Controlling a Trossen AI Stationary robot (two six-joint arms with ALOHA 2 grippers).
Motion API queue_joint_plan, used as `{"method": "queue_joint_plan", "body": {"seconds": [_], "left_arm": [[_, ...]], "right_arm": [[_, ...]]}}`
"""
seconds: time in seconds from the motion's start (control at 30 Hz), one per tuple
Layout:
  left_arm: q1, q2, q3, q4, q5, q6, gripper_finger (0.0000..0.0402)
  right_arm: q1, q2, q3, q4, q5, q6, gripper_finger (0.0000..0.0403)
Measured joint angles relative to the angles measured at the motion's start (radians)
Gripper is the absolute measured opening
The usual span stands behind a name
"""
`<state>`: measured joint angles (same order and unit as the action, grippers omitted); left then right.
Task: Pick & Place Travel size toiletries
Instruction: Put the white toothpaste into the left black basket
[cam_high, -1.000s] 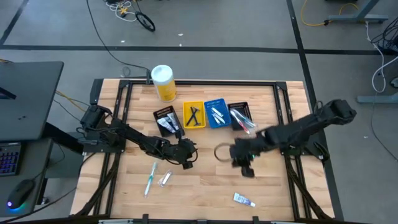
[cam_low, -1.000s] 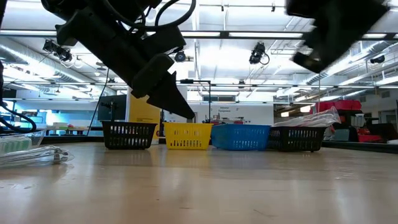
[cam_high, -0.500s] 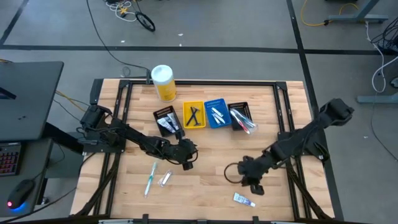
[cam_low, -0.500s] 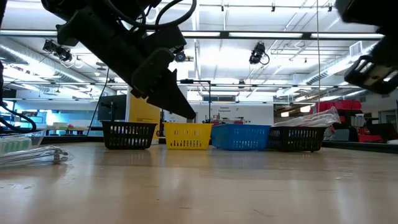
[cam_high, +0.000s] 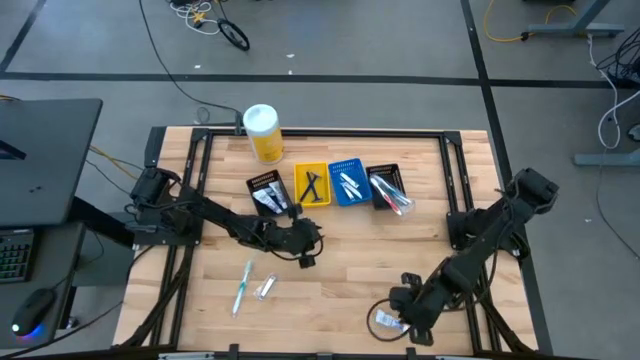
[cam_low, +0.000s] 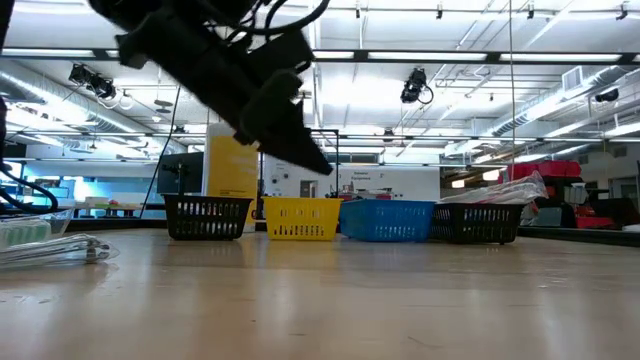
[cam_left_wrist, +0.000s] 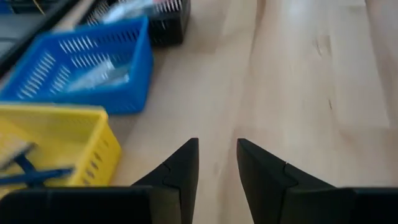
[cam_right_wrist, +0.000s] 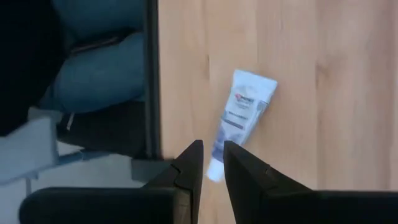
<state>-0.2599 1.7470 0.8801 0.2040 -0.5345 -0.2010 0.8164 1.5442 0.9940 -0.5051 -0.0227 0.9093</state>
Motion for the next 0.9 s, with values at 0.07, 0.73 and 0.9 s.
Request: {"method": "queue_joint_plan", "body": {"seconds": [0.07, 0.73, 0.9], "left_arm": [[0.018, 0.0, 0.027, -0.002, 0.0, 0.042, 0.0118], [0.124, 0.0, 0.158, -0.011, 0.119, 0.109, 0.0118], [0.124, 0.0, 0.158, -0.009, 0.119, 0.142, 0.0118]], "right_arm": [[0.004, 0.051, 0.063, -0.06, -0.016, 0.015, 0.0072], [-0.024, 0.205, 0.112, -0.172, -0.216, 0.289, 0.0072], [-0.023, 0.205, 0.112, -0.164, -0.216, 0.317, 0.0072]]}}
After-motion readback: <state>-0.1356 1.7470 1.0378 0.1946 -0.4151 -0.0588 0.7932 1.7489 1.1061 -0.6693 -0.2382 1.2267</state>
